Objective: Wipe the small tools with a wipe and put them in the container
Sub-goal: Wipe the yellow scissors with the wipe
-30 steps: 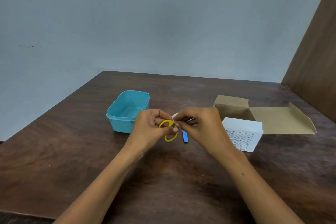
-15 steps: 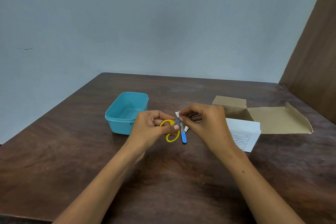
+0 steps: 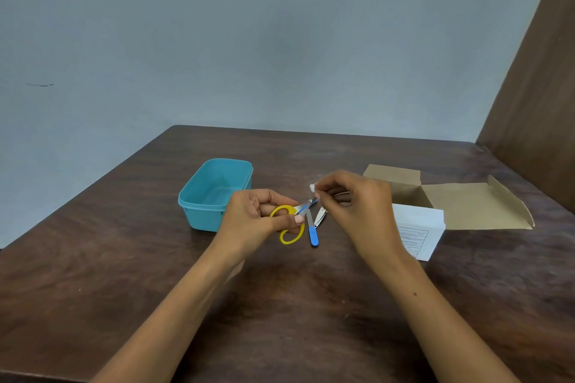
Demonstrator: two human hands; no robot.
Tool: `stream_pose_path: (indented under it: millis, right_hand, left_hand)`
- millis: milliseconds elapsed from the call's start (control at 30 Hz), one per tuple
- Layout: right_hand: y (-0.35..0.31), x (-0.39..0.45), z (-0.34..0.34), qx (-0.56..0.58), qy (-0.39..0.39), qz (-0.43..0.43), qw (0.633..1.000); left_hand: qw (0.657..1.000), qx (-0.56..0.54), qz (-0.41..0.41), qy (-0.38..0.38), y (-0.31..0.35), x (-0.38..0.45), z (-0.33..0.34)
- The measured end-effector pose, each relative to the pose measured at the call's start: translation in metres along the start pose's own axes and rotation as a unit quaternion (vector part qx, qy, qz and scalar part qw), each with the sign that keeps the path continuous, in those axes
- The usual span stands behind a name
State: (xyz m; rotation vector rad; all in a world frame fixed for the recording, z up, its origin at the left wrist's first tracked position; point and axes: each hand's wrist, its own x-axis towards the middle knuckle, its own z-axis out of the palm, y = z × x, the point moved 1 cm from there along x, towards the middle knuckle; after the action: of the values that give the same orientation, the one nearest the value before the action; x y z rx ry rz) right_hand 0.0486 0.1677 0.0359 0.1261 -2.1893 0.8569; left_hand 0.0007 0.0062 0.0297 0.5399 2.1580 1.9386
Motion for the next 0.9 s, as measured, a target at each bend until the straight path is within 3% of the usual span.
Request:
stream_pose_path:
  millis: [100,267,467,733,900]
  right_hand:
    - [0.002,0.001,-0.005,0.021,0.023,0.013,0.999]
    - [-0.007,-0.002,0.004,0.022,-0.016,-0.011,1.0]
    - [0.001,0.0,-0.003,0.027,0.017,0.029,0.999]
    - [-0.005,-0.003,0.005,0.019,-0.015,0.003,1.0]
    - [-0.003,-0.002,0.002,0.024,0.018,0.016,0.999]
  left_hand:
    - [1.0,-0.014,-0.009,-0.007,0.001,-0.001,0.0]
    - [1.0,0.005,-0.01,0.01,0.0,0.001,-0.003]
    - [1.0,-0.012,-0.02,-0.006,0.003,-0.001,0.0]
    - [1.0,0.016,-0.02,0.009,0.002,-0.001,-0.002]
    - [1.0,0.013,-0.02,0.0,0.004,-0.001,-0.003]
